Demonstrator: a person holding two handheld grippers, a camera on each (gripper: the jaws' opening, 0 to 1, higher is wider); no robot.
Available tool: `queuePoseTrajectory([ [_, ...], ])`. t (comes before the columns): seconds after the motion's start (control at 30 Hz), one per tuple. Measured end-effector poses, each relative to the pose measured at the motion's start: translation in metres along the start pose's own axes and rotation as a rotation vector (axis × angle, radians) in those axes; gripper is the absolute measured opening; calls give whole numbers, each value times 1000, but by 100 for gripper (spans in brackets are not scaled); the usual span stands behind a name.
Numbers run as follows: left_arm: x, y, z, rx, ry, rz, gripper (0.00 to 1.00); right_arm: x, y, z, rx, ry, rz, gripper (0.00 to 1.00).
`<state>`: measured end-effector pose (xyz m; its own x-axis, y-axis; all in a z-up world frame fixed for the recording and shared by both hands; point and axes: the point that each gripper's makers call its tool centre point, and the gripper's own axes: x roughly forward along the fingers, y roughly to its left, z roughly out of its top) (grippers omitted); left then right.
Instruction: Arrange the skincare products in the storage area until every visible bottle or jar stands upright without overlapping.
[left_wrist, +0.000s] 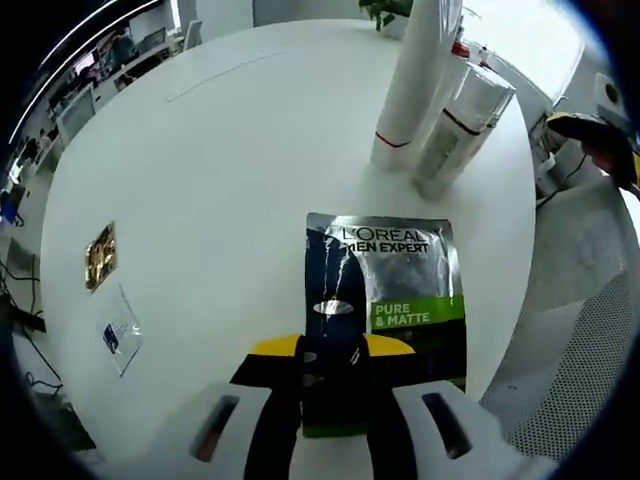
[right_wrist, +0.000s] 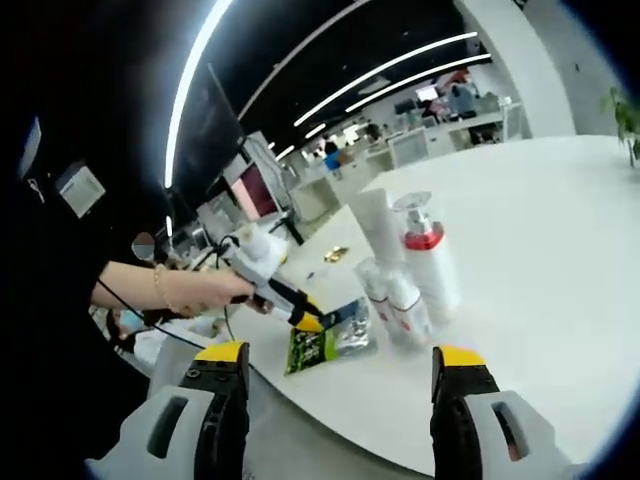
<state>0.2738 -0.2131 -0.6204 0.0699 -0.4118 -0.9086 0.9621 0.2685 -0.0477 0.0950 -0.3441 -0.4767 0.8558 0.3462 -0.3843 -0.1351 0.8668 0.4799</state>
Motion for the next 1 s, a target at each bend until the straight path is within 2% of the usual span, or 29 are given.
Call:
queuePoseTrajectory([
  [0.1, 0, 4, -1, 18, -1, 4, 21, 0, -1, 0, 6, -4, -6, 77],
  [0.27, 0, 5, -1, 5, -4, -3, 14, 1, -2, -2, 4, 1, -5, 76],
  [0.33, 0, 10, -2, 38, 5, 15, 2, 1, -2, -2, 4, 2, -5, 76],
  [0.4, 10, 8, 0, 41, 2, -11, 2, 1, -3, -2, 8, -1, -8, 76],
  [0.47, 3, 8, -2, 26, -4, -14, 2, 0, -4, -2, 11, -4, -10, 76],
  [0.5, 2, 10, -3, 101, -8, -48, 1, 0, -5, -3, 12, -4, -11, 76],
  [0.53, 1, 11, -3, 93, -14, -40, 1, 0, -5, -3, 12, -3, -11, 76],
  [0.63, -1, 8, -1, 133, -25, -32, 1, 1, -3, -5, -1, 7, -7, 76],
  [0.67, -4, 4, 0, 75, -32, -48, 1, 2, -2, -6, -7, 12, -2, 76],
  [0.7, -10, -4, 5, 45, -61, -65, 1, 2, 1, -6, -17, 11, 11, 78],
  [0.73, -18, -14, 13, -14, -119, -97, 1, 3, 7, -6, -27, 8, 35, 79],
  [0.77, -21, -16, 15, -31, -131, -101, 1, 3, 10, -6, -32, 11, 49, 79],
  [0.83, -36, -17, 16, -20, -153, -94, 1, 4, 13, -9, -44, 29, 64, 78],
  [0.87, -39, -7, 17, -39, -158, -110, 1, 5, 15, -10, -47, 36, 66, 78],
  [0.93, -48, -3, 23, -44, -177, -113, 1, 6, 17, -11, -49, 43, 72, 78],
  [1.0, -63, -11, 24, -37, -191, -93, 1, 7, 19, -10, -51, 46, 82, 77],
])
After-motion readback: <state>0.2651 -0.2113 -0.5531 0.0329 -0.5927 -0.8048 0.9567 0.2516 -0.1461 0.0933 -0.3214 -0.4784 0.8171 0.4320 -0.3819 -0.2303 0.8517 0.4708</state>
